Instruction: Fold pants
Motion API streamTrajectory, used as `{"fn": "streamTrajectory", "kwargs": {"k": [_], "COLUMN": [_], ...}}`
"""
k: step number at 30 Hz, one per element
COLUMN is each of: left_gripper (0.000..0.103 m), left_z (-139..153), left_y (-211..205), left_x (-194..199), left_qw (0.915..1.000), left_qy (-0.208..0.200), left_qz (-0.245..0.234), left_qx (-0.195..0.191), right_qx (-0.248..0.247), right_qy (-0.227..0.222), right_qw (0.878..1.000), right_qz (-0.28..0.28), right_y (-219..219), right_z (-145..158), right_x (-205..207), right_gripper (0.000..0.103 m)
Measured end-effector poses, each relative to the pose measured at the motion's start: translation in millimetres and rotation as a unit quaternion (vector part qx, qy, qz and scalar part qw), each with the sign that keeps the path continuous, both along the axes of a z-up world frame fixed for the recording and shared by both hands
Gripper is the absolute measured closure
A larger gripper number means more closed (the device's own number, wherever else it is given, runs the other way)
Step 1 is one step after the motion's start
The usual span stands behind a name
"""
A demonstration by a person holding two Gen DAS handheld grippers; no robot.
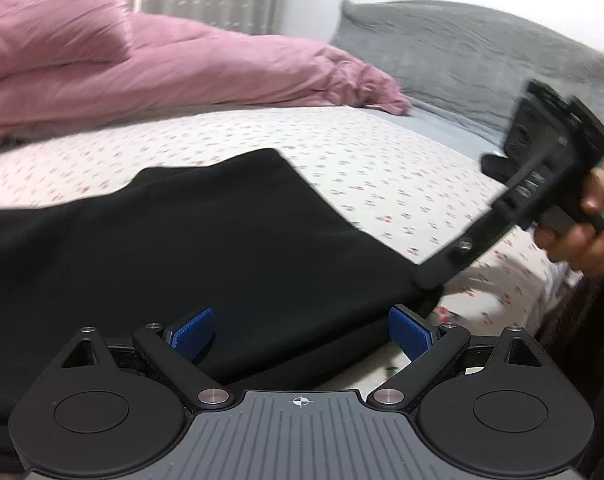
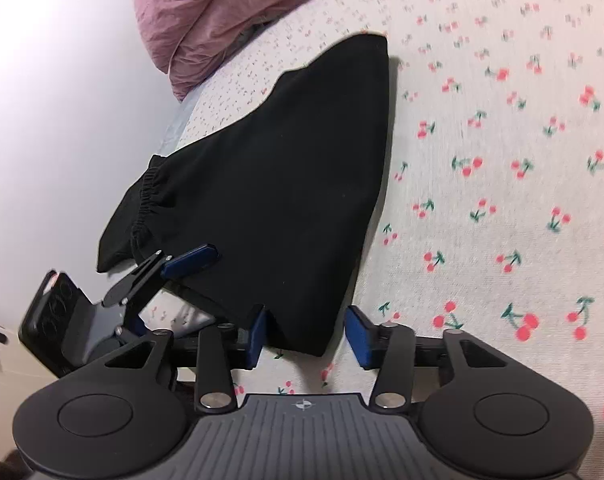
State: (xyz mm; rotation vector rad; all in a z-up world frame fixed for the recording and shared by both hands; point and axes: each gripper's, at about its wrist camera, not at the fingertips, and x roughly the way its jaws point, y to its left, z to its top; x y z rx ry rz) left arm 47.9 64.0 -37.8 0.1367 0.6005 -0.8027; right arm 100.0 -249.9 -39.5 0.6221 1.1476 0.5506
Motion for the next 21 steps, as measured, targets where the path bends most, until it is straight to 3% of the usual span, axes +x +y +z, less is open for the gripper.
{"fn": "streamTrajectory", "kwargs": {"k": [6,13,15,17,18,19,21], "left_gripper": [0.007,0.009,0.01,0.018,0.019,0.02,0.021], "left_z": [3.9,-1.9,-8.5,-16.0,-19.5,-22.7,-24.7], "left_y": [-28.1,-65.1,-74.8,-81.3,-83.2,-84.2,-83.1], "left_x": [-16.0,-30.4,-31.5,-30.2,-28.6,-27.6,-27.8], "left_qw": [0.9981,0.9916,0.9871,0.9842,0.9836,0.9838,0.9857], "left_qy": [-0.04,-0.113,-0.14,-0.149,-0.147,-0.143,-0.134], "left_qz": [-0.042,-0.023,-0.002,0.012,0.018,0.023,0.034], "left_qx": [0.018,0.059,0.077,0.096,0.103,0.106,0.096], "right_qx": [0.033,0.059,0.061,0.056,0.049,0.037,0.017], "right_qy": [-0.031,-0.042,-0.041,-0.045,-0.048,-0.048,-0.035], "right_qw": [0.999,0.997,0.997,0.997,0.997,0.997,0.998], "right_qz": [-0.003,-0.005,-0.002,-0.013,-0.023,-0.038,-0.058], "right_y": [3.3,1.0,-2.1,-12.0,-18.9,-25.3,-34.5], "right_z": [22.0,33.5,33.6,32.0,30.6,28.2,21.2], "right_x": [3.9,13.9,16.7,20.1,21.6,24.7,32.2], "right_gripper": [0.076,0.076,0.071,0.063,0.052,0.048,0.048]}}
